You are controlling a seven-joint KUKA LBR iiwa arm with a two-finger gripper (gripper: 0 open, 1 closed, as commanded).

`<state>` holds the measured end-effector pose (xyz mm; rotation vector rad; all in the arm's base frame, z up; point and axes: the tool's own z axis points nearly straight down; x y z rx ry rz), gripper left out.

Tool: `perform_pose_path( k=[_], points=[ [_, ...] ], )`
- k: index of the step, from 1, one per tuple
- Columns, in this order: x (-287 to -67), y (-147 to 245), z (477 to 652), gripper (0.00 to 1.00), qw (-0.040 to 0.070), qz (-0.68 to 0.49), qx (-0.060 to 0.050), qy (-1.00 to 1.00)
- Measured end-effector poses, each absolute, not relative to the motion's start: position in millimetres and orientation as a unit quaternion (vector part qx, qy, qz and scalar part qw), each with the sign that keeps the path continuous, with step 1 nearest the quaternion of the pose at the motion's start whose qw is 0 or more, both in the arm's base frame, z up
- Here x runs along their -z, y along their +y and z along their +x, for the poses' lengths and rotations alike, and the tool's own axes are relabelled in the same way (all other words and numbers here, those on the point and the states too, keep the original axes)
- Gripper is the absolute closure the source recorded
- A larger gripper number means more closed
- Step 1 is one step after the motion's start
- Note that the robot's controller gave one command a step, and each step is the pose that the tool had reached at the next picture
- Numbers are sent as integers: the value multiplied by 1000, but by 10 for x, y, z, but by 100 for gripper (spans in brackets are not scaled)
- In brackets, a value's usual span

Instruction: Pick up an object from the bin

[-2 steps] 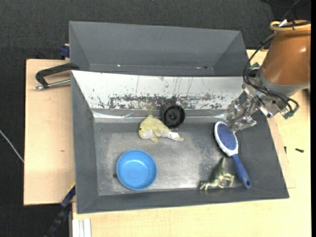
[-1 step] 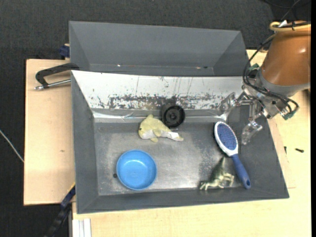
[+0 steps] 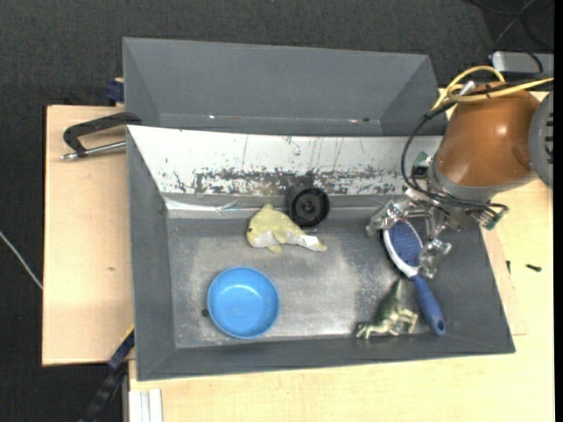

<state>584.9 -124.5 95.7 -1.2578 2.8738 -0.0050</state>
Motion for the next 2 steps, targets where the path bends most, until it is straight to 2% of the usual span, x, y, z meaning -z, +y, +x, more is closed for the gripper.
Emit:
perform_pose_path(
  k=[1,2],
  points=[
    [-969,-1261,5847,100,2,-401,3,916],
    [-2370,-1059,5899,100,7,-477,4,879]
  ],
)
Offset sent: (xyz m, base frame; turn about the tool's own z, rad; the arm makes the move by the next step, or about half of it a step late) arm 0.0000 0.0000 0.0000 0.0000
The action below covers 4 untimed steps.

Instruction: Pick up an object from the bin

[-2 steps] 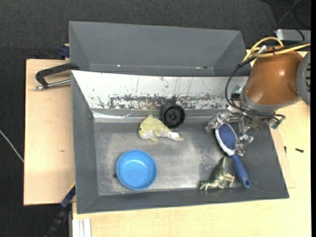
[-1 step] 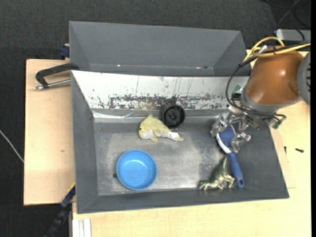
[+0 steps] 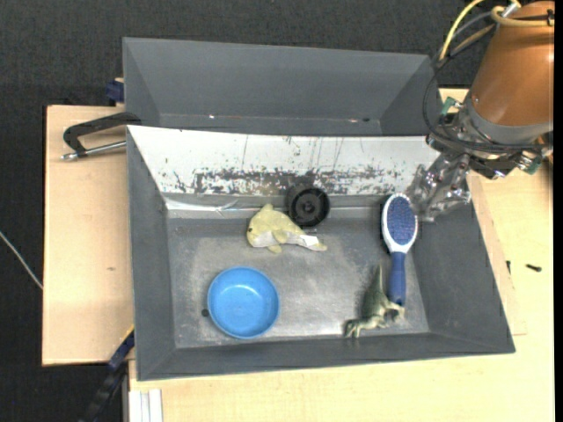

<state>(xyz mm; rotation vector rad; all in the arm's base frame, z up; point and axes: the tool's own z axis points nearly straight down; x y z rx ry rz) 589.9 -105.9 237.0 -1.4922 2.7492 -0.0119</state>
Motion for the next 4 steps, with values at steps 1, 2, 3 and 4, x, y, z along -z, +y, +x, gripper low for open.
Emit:
perform_pose_path(
  k=[1,2,3,4],
  points=[
    [-2324,-1060,5882,0,3,-477,0,879],
    [-749,-1033,5912,0,-1,-664,-2,748],
    [-779,-1040,5927,100,1,-664,-1,748],
    [-2251,-1124,5916,100,5,-646,4,764]
  ],
)
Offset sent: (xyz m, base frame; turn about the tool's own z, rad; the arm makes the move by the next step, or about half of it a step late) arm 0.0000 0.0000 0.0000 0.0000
